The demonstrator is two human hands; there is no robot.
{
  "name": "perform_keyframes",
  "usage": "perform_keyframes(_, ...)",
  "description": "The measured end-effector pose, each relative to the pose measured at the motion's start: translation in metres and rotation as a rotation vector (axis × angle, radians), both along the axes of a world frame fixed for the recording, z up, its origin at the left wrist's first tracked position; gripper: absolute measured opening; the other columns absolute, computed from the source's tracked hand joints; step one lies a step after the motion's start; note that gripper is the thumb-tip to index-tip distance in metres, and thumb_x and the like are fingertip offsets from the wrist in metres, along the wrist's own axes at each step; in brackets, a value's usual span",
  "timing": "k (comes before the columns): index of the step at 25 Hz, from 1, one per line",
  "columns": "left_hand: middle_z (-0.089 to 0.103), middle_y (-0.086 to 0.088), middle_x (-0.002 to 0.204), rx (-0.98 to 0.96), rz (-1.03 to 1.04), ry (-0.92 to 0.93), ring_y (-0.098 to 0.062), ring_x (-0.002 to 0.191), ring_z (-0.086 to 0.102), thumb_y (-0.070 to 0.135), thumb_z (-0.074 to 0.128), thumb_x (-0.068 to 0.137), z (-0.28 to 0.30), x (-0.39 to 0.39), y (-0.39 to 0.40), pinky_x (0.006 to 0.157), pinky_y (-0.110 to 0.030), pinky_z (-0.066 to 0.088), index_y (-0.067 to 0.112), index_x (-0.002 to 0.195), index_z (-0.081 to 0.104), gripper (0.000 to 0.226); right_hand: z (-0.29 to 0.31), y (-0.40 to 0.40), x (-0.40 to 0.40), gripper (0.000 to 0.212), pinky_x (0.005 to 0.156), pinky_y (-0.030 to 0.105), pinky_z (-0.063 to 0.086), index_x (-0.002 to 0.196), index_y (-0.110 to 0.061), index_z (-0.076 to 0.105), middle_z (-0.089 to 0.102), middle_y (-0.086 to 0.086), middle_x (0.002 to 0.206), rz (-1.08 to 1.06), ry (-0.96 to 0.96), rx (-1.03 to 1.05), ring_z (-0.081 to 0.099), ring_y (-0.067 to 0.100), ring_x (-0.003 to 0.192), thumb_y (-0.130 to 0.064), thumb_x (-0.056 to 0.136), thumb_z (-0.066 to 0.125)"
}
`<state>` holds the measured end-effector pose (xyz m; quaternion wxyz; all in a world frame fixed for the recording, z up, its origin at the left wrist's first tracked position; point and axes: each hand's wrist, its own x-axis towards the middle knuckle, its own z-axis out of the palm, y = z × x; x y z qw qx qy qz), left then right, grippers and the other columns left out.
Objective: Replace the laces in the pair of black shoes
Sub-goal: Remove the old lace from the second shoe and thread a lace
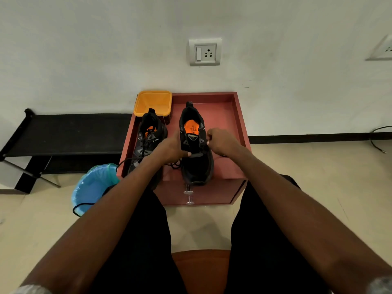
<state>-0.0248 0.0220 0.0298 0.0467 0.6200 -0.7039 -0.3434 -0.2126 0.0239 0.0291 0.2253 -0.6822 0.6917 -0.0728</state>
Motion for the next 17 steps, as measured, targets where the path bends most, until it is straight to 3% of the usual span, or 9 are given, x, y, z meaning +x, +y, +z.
perform_keyframes(3, 0.051, -0.011, 0.140, 0.103, 0.016, 0.056, -0.027, 0.123, 0.053, 0.031, 0.084, 0.077, -0.005, 0.004, 0.008, 0.084, -0.026, 0.047, 0.010, 0.148, 0.027, 0.093, -0.014, 0.001, 0.004, 0.012, 0.090, 0.042, 0.050, 0.106, -0.012, 0.057, 0.060, 0.005, 0.095, 0.064, 0.104, 0.025, 0.060, 0.026, 0.092, -0.020, 0.097, 0.056)
perform_keyframes(5, 0.053, -0.002, 0.126, 0.124, -0.021, 0.119, -0.017, 0.112, 0.052, 0.019, 0.084, 0.077, -0.004, -0.001, 0.013, 0.070, -0.006, 0.042, 0.009, 0.146, 0.033, 0.087, -0.023, 0.000, 0.005, 0.014, 0.087, 0.041, 0.050, 0.100, -0.010, 0.060, 0.060, 0.006, 0.090, 0.023, 0.061, 0.058, 0.060, 0.026, 0.089, -0.024, 0.097, 0.060)
perform_keyframes(7, 0.052, 0.003, 0.117, 0.105, -0.052, 0.145, -0.012, 0.109, 0.050, 0.012, 0.082, 0.078, -0.003, -0.006, 0.017, 0.064, 0.002, 0.038, 0.009, 0.144, 0.039, 0.079, -0.023, -0.001, 0.002, 0.015, 0.080, 0.037, 0.050, 0.090, -0.007, 0.061, 0.061, 0.007, 0.086, -0.011, 0.052, 0.090, 0.061, 0.027, 0.083, -0.021, 0.095, 0.060)
perform_keyframes(10, 0.057, -0.001, 0.125, 0.118, -0.033, 0.154, -0.014, 0.116, 0.051, 0.017, 0.083, 0.077, -0.003, -0.006, 0.020, 0.086, -0.010, 0.037, 0.009, 0.140, 0.044, 0.075, -0.008, -0.001, -0.011, 0.014, 0.074, 0.033, 0.044, 0.081, -0.007, 0.057, 0.063, 0.011, 0.089, -0.251, 0.021, -0.022, 0.057, 0.026, 0.079, -0.012, 0.093, 0.052)
perform_keyframes(12, 0.058, -0.004, 0.132, 0.142, -0.004, 0.143, -0.018, 0.124, 0.053, 0.026, 0.085, 0.075, -0.006, -0.003, 0.021, 0.090, -0.019, 0.038, 0.010, 0.139, 0.047, 0.076, 0.003, 0.001, -0.029, 0.017, 0.085, 0.038, 0.043, 0.095, -0.003, 0.063, 0.064, 0.014, 0.098, -0.505, 0.058, -0.221, 0.059, 0.029, 0.094, -0.012, 0.094, 0.049)
perform_keyframes(14, 0.059, 0.001, 0.124, 0.142, 0.005, 0.149, -0.017, 0.121, 0.055, 0.031, 0.086, 0.074, -0.009, 0.000, 0.022, 0.090, -0.020, 0.039, 0.011, 0.136, 0.049, 0.075, 0.007, 0.006, -0.045, 0.026, 0.094, 0.042, 0.039, 0.111, 0.001, 0.061, 0.063, 0.017, 0.113, -0.692, 0.132, -0.340, 0.056, 0.034, 0.110, -0.011, 0.092, 0.048)
perform_keyframes(15, 0.058, 0.003, 0.119, 0.139, 0.009, 0.158, -0.015, 0.117, 0.055, 0.030, 0.085, 0.075, -0.008, -0.001, 0.023, 0.089, -0.020, 0.040, 0.011, 0.136, 0.050, 0.073, 0.005, 0.006, -0.048, 0.029, 0.097, 0.042, 0.038, 0.115, 0.002, 0.058, 0.061, 0.019, 0.118, -0.705, 0.176, -0.358, 0.053, 0.036, 0.114, -0.009, 0.090, 0.048)
perform_keyframes(17, 0.057, 0.004, 0.115, 0.129, 0.008, 0.174, -0.011, 0.109, 0.053, 0.027, 0.085, 0.076, -0.008, -0.001, 0.024, 0.090, -0.021, 0.040, 0.010, 0.135, 0.050, 0.071, -0.002, 0.004, -0.041, 0.033, 0.095, 0.042, 0.042, 0.119, 0.001, 0.056, 0.060, 0.021, 0.120, -0.535, 0.207, -0.323, 0.053, 0.035, 0.114, -0.006, 0.087, 0.051)
